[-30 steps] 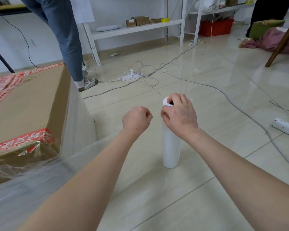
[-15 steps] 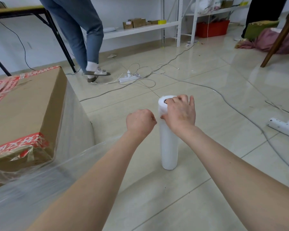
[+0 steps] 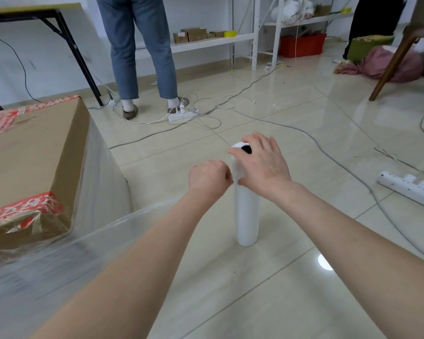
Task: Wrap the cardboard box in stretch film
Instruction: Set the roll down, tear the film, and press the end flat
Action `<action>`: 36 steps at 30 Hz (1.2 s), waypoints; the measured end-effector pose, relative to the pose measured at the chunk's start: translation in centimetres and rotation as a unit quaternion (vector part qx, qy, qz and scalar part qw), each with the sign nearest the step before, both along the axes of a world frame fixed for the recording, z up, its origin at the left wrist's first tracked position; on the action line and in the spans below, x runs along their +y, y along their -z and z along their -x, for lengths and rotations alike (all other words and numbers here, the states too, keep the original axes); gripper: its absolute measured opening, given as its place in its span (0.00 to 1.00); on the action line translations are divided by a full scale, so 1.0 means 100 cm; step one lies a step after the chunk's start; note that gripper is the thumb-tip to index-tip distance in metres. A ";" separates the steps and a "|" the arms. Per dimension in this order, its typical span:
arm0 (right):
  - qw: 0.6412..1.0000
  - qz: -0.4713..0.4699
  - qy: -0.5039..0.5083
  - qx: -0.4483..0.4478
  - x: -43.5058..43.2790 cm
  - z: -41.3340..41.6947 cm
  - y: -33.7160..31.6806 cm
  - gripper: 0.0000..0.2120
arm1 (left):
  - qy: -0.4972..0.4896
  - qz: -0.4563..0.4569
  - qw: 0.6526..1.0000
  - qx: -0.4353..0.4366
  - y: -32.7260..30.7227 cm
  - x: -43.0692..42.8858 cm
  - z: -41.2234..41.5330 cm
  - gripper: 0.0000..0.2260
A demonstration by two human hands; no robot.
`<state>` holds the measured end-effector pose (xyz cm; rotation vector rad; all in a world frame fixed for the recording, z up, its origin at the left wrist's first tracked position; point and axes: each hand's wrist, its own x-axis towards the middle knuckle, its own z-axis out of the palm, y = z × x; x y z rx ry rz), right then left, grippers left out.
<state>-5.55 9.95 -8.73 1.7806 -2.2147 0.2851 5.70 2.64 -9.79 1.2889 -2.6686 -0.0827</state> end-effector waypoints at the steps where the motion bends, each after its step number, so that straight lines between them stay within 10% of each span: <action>1: 1.000 -0.005 -0.023 0.019 0.001 -0.002 0.002 0.28 | -0.002 0.004 1.000 -0.001 -0.001 0.001 -0.001 0.08; 8: 0.996 0.041 -0.049 0.055 -0.004 -0.011 0.020 0.02 | -0.006 -0.004 1.000 0.011 0.000 0.002 -0.012 0.10; 24: 0.985 0.146 -0.074 0.046 -0.004 -0.009 0.030 0.08 | -0.080 -0.041 0.995 0.040 0.007 -0.008 -0.037 0.09; 30: 0.985 0.168 -0.028 0.022 -0.004 -0.004 0.028 0.20 | -0.019 -0.122 0.992 0.019 0.008 0.004 -0.011 0.26; 34: 0.989 0.126 0.079 -0.023 -0.002 0.001 0.024 0.27 | -0.033 -0.097 0.994 0.024 0.014 0.009 -0.004 0.05; 36: 0.990 0.113 0.081 -0.013 -0.003 0.003 0.022 0.24 | -0.046 -0.081 0.995 0.028 0.016 0.010 -0.003 0.11</action>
